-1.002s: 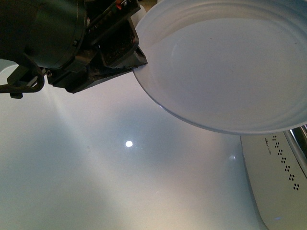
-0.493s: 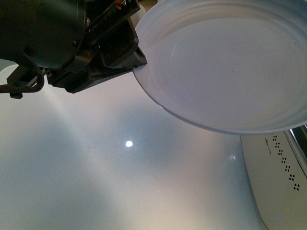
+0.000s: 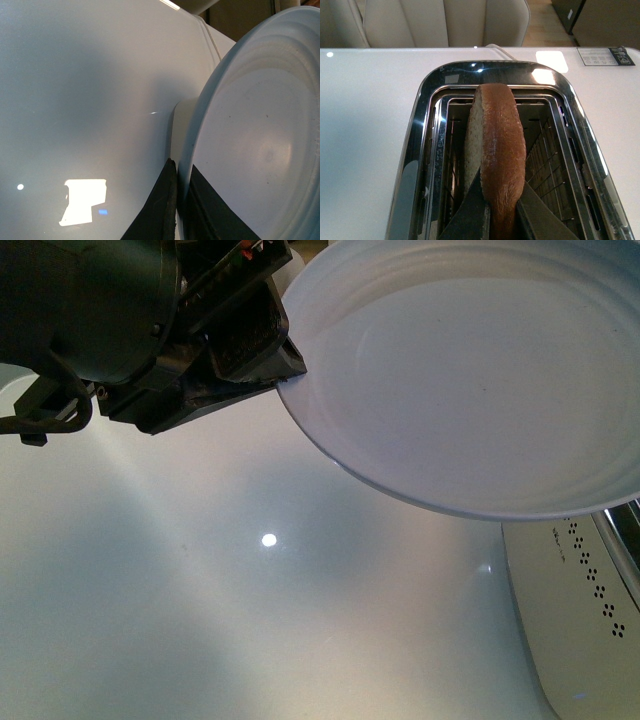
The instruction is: Left arm holds plate, right arm toasts bread
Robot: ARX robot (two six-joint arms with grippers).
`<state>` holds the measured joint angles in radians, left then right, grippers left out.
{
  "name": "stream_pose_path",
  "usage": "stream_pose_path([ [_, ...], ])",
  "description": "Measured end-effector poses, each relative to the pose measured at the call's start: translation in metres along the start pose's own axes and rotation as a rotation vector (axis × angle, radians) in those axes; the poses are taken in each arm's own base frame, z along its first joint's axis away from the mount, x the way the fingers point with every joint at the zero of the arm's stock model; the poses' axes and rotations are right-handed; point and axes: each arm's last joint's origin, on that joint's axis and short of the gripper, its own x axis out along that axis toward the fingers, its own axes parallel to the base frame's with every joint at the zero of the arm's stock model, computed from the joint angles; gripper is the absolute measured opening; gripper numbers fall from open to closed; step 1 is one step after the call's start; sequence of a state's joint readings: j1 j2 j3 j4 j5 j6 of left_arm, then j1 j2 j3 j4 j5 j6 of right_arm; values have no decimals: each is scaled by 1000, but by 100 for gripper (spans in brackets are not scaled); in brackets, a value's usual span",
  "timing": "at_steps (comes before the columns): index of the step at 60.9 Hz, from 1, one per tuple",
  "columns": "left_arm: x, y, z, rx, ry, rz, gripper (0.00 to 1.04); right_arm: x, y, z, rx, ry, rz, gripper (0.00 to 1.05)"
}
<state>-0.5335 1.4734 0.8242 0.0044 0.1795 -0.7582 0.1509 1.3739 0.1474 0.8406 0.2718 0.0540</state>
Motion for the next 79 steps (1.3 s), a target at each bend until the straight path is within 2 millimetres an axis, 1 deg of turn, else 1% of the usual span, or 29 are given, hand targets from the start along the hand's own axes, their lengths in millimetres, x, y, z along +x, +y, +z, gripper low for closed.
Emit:
stream_pose_path([
  [3,0,0,0,0,0,0,3,0,0,-2,0,6,0,4],
  [6,0,0,0,0,0,0,3,1,1,-3,-2,13,0,7],
  [7,0,0,0,0,0,0,3,1,1,-3,-2,15,-1,11],
  [9,0,0,0,0,0,0,3,1,1,-4,-1,17,-2,15],
  [10,0,0,0,0,0,0,3,1,1,-5,-2,21,-1,19],
  [12,0,0,0,0,0,0,3,1,1,-5,-3,24,-2,22],
  [13,0,0,0,0,0,0,3,0,1,-6,-5,30,-5,26],
  [18,0,0,0,0,0,0,3,-2,0,-9,-10,45,-12,36],
  [21,0,0,0,0,0,0,3,-5,-1,-9,-13,56,-21,47],
  [23,0,0,0,0,0,0,3,-7,-2,-8,-13,56,-22,50],
  [26,0,0,0,0,0,0,3,-12,-4,-5,-8,49,-28,59],
  [34,0,0,0,0,0,0,3,-25,-11,7,13,13,-45,76],
  [41,0,0,0,0,0,0,3,-45,-21,20,33,-42,-67,93],
  [44,0,0,0,0,0,0,3,-54,-26,25,44,-70,-67,97],
  [53,0,0,0,0,0,0,3,-81,-36,39,71,-199,-81,96],
  [57,0,0,0,0,-1,1,3,-84,-37,42,75,-225,-82,96],
  [68,0,0,0,0,0,0,3,-84,-37,42,70,-230,-61,95],
  [71,0,0,0,1,0,0,3,-85,-36,42,65,-288,15,89],
  [73,0,0,0,1,0,-1,3,-86,-34,42,57,-341,86,82],
  [74,0,0,0,1,1,-2,3,-86,-34,42,53,-348,101,80],
  [75,0,0,0,1,2,-1,3,-87,-34,41,48,-360,122,76],
  [76,0,0,0,1,2,-3,3,-87,-33,41,48,-362,125,75],
  [79,0,0,0,1,1,-2,3,-89,-33,39,39,-374,136,65],
])
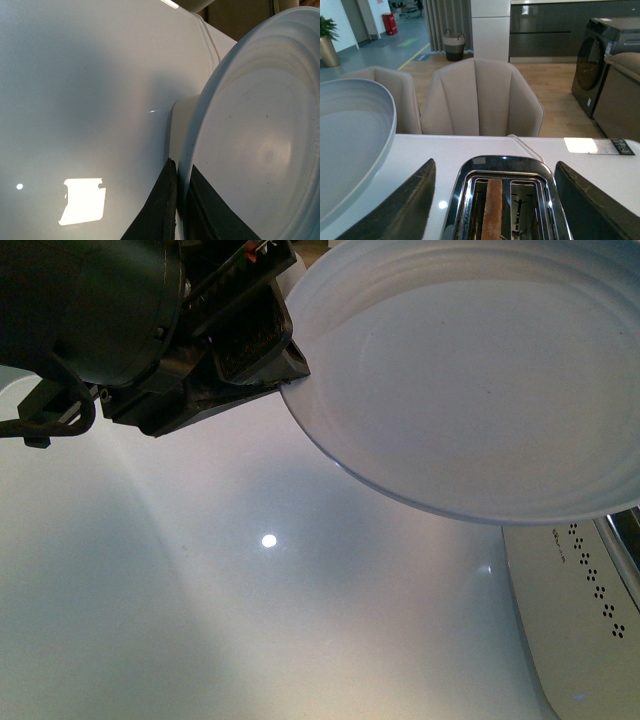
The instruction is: Left arm holds plate, right arm toasts bread
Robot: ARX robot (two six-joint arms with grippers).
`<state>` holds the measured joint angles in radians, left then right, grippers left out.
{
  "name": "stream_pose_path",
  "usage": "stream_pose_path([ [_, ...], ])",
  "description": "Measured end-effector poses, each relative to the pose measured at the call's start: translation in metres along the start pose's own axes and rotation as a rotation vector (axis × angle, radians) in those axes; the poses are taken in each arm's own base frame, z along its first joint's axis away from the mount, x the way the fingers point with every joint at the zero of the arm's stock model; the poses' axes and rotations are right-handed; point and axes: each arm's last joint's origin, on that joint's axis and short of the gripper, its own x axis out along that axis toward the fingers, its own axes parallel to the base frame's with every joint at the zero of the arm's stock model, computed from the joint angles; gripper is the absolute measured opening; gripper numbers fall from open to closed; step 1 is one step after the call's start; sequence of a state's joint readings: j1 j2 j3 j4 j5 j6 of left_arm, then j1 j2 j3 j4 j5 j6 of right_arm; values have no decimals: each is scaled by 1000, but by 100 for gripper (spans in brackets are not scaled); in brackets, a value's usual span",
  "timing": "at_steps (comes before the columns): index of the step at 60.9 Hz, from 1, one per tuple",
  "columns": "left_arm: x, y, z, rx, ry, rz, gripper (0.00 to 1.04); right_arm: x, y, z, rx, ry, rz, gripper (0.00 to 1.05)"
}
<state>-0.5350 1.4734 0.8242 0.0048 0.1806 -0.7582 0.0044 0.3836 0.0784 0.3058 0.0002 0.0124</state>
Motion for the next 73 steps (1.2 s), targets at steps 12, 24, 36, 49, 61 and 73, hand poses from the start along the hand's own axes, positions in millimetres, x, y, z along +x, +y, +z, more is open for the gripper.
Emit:
stream_pose_path([
  [12,0,0,0,0,-1,1,3,-6,0,-9,-3,8,-4,26],
  [24,0,0,0,0,-1,1,3,-10,0,-13,-8,-10,-3,2],
  [36,0,0,0,-1,-1,1,3,-13,0,-11,-8,-25,-3,2],
  [49,0,0,0,-1,-1,1,3,-20,-1,-15,-9,0,-3,2],
  [61,0,0,0,-2,0,0,3,-27,-1,-15,-9,-18,-4,2],
  [73,0,0,0,-3,-1,1,3,-27,-1,-15,-10,-18,-4,3],
])
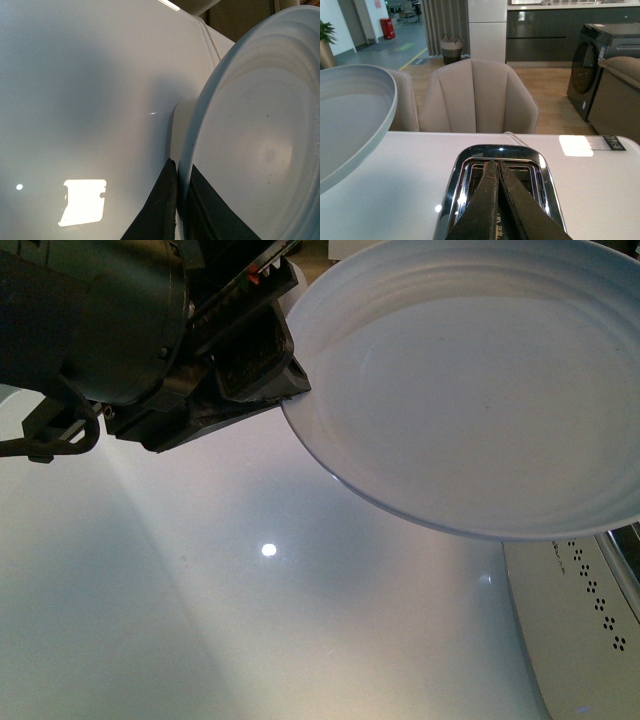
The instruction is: Left arm holds plate, right arm toasts bread
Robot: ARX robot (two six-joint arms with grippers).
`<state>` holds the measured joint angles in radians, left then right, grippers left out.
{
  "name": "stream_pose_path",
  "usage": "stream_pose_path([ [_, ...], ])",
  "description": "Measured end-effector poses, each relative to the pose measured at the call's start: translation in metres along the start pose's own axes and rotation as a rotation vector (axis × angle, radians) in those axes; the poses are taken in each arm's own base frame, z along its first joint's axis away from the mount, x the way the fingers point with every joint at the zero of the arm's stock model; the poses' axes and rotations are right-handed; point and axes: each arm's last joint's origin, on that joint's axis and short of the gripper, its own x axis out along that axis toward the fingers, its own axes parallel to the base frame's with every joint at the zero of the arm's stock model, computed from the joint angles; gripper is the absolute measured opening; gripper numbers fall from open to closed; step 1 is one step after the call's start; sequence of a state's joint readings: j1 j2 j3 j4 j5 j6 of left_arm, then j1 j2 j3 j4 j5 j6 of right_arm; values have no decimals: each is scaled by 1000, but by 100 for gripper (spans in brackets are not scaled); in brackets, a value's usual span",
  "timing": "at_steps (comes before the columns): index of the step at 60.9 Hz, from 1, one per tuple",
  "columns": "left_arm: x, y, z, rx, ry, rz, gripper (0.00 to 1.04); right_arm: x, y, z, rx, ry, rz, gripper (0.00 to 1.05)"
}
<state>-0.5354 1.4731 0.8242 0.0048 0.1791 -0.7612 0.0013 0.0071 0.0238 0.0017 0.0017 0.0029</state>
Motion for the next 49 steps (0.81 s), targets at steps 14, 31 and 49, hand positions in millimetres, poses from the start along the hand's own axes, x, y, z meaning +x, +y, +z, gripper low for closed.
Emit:
stream_pose_path([
  [14,0,0,0,0,1,-1,3,0,0,0,0,0,0,41],
  [31,0,0,0,0,1,-1,3,0,0,0,0,0,0,92],
  [49,0,0,0,0,1,-1,3,0,0,0,0,-1,0,96],
])
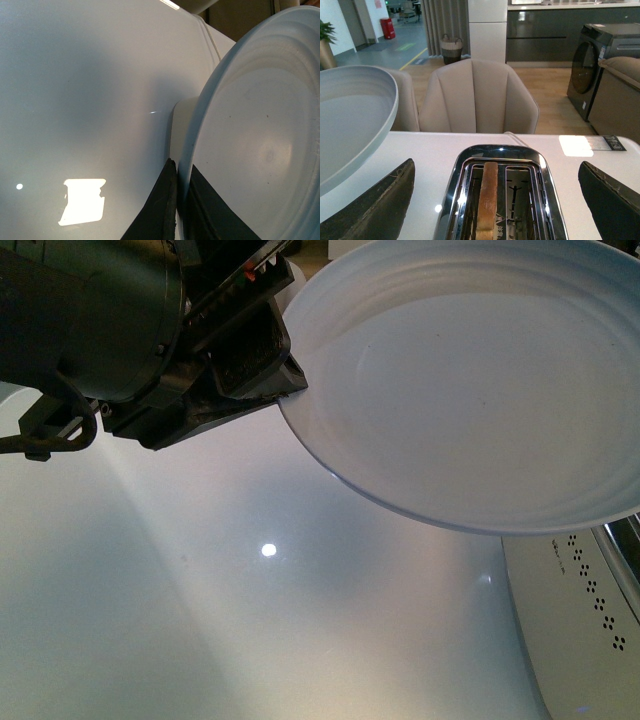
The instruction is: Left arm holds plate, right arm toasts bread
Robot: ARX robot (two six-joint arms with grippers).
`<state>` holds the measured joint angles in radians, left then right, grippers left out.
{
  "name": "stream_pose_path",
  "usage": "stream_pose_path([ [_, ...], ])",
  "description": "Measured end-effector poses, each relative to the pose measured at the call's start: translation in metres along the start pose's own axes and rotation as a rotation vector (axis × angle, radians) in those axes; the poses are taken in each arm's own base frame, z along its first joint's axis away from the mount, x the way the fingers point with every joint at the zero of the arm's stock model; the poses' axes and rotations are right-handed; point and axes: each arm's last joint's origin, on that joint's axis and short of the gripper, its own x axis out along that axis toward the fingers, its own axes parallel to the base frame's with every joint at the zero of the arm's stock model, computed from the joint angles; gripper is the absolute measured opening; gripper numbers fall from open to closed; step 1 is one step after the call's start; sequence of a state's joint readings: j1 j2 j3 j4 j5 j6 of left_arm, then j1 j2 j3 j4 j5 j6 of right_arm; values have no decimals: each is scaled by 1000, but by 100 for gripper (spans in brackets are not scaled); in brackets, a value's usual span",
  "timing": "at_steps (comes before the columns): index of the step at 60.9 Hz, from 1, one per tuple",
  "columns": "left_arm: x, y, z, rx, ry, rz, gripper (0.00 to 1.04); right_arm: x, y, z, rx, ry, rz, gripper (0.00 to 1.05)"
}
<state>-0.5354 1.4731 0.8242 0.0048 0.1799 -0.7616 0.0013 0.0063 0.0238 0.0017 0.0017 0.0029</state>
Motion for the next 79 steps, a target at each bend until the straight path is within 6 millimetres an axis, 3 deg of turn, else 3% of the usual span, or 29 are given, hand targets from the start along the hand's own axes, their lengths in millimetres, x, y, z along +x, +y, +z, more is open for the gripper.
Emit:
stream_pose_path([
  [32,0,0,0,0,0,0,3,0,0,0,0,0,0,96],
  [41,-1,4,-3,42,30,99,3,0,0,0,0,0,0,96],
  [63,0,5,-3,64,49,104,3,0,0,0,0,0,0,96],
  [72,2,13,5,63,48,115,3,0,0,0,0,0,0,96],
  [79,5,31,19,70,39,150,3,0,0,0,0,0,0,96],
])
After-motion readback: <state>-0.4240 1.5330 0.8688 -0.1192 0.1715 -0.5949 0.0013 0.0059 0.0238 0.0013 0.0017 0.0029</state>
